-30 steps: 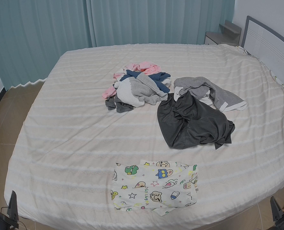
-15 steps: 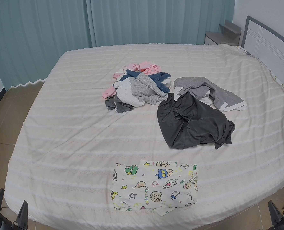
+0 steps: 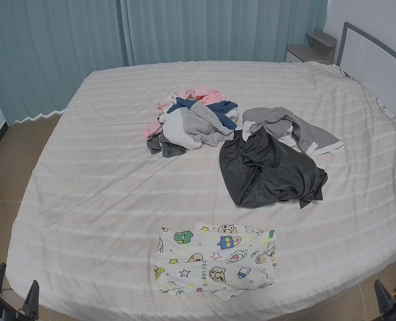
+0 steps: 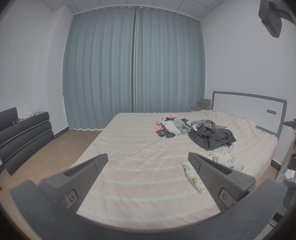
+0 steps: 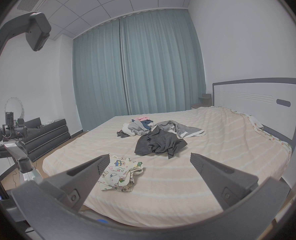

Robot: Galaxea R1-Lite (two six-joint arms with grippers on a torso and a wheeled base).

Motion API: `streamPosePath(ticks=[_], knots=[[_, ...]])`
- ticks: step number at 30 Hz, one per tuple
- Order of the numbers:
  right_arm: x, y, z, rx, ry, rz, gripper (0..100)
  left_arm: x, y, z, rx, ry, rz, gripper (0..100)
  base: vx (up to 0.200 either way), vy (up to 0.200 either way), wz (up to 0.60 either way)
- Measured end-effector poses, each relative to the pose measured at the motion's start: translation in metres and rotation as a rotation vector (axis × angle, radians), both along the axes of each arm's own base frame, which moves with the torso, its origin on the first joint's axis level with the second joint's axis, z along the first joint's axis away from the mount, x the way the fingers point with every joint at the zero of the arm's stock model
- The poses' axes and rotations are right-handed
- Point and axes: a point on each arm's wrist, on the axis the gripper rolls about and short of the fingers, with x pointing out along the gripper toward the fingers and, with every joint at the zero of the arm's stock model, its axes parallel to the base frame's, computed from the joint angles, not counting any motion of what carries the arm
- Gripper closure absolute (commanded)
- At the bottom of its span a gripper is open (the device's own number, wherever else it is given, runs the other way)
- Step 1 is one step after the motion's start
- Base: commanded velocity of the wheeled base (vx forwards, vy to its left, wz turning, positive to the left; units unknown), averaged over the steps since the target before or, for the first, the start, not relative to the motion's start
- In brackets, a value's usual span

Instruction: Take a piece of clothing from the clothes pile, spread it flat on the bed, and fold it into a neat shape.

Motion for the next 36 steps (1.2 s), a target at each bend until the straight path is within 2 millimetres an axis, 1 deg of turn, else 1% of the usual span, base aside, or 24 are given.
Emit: streamPosePath(ticks=[36], knots=[[0.0001,0.0000,0.0001,0.000,0.001,-0.001,0,0.0003,0.0000,0.0001,0.000,0.003,0.000,0,0.000,0.000,0.00]])
